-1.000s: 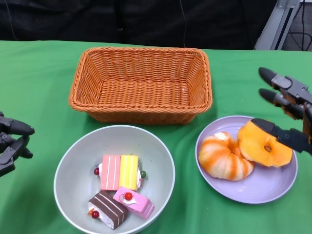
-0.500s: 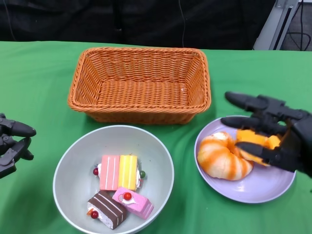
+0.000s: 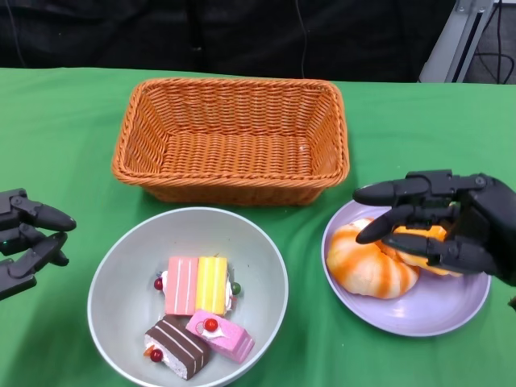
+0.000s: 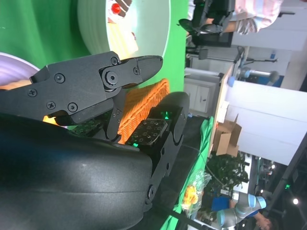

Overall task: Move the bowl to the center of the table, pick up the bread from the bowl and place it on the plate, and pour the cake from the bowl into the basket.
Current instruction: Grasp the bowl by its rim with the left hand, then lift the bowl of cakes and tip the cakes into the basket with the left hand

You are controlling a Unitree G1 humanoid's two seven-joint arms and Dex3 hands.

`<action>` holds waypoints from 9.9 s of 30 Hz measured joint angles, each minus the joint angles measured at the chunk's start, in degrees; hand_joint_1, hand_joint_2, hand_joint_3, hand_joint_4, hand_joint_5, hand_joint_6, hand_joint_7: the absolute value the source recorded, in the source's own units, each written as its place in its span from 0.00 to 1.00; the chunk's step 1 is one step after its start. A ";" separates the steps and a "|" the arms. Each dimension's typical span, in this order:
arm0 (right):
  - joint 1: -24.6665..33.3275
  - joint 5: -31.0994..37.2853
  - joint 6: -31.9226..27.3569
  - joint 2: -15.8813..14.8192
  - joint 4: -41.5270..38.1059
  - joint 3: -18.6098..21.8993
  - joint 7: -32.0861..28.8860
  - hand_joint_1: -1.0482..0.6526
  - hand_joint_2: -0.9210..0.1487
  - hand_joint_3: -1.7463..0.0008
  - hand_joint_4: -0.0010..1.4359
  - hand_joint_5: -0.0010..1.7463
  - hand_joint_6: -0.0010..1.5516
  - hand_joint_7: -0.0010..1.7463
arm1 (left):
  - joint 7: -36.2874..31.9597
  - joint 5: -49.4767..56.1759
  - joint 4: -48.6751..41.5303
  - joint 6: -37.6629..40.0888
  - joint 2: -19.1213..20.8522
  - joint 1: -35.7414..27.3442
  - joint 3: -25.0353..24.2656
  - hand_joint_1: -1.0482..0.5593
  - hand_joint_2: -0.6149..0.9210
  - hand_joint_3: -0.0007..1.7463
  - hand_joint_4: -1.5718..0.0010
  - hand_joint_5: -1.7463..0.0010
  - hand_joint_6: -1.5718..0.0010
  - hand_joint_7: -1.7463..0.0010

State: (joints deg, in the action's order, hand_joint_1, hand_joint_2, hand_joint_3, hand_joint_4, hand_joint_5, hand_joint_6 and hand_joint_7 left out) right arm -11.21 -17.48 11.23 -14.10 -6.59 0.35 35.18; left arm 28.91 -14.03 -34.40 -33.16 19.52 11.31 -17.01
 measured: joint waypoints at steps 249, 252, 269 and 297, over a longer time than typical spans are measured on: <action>2.19 -6.61 -16.43 4.96 4.90 5.67 -4.72 0.46 0.30 0.55 0.44 0.91 0.39 0.73 | -69.83 72.06 -5.81 -24.83 19.79 10.25 44.82 0.53 1.00 0.08 0.54 0.01 0.55 0.19; 2.21 -6.46 -16.43 4.96 4.90 5.63 -5.18 0.46 0.30 0.54 0.44 0.91 0.38 0.74 | -69.65 69.39 -3.97 -27.32 21.25 9.69 42.89 0.53 1.00 0.07 0.53 0.01 0.52 0.22; 1.97 -5.51 -16.39 4.96 4.16 5.22 -4.75 0.46 0.36 0.47 0.45 0.93 0.39 0.76 | -44.02 39.86 11.19 -33.32 24.72 2.93 32.86 0.53 0.73 0.66 0.45 0.04 0.48 0.22; 1.90 -2.02 -12.95 4.43 0.29 3.64 -2.65 0.41 0.33 0.52 0.46 0.91 0.38 0.79 | -14.74 13.77 6.82 -19.67 6.29 14.37 24.64 0.57 0.77 0.65 0.49 0.00 0.58 0.08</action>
State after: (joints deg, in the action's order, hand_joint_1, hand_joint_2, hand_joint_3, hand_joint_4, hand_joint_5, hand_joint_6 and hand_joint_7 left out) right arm -9.32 -19.49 -1.72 -9.67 -6.30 3.98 32.52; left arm 14.17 -0.26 -27.58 -52.83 25.81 25.67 7.62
